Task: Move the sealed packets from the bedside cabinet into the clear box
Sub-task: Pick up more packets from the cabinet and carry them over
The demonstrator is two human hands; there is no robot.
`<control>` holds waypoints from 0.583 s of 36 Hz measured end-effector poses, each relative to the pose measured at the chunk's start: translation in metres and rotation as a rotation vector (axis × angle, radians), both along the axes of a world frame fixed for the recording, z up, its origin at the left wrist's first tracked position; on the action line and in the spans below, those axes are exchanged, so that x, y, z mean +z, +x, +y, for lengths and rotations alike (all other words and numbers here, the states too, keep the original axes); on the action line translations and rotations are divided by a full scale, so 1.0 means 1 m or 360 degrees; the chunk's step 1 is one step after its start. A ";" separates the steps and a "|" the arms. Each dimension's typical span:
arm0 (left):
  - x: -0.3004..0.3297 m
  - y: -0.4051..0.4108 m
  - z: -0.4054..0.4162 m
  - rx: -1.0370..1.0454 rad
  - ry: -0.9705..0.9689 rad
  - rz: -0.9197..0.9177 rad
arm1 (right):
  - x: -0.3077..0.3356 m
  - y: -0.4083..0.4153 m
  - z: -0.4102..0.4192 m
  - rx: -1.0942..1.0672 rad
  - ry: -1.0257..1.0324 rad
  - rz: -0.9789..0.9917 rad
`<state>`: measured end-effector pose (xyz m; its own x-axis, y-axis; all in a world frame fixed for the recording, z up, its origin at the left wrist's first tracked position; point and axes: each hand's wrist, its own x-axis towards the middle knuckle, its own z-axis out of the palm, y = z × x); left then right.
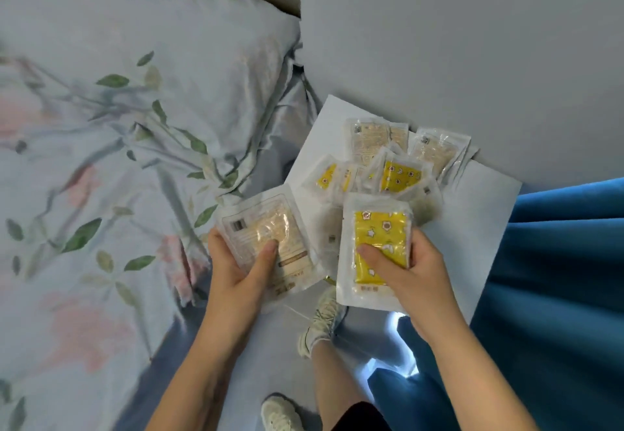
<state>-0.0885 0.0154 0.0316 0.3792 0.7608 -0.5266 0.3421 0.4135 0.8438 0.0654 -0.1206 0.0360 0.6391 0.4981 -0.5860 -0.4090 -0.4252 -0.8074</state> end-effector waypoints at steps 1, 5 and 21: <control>0.005 -0.010 0.001 0.0034 -0.0002 -0.0013 | 0.005 -0.007 0.005 0.0047 0.0022 0.0000; 0.030 -0.056 0.003 0.0189 -0.0002 -0.0104 | 0.028 -0.040 0.020 0.0198 0.0121 -0.0007; 0.185 -0.366 -0.154 0.1000 0.0033 -0.0231 | 0.184 -0.323 -0.036 0.0878 0.0253 0.0177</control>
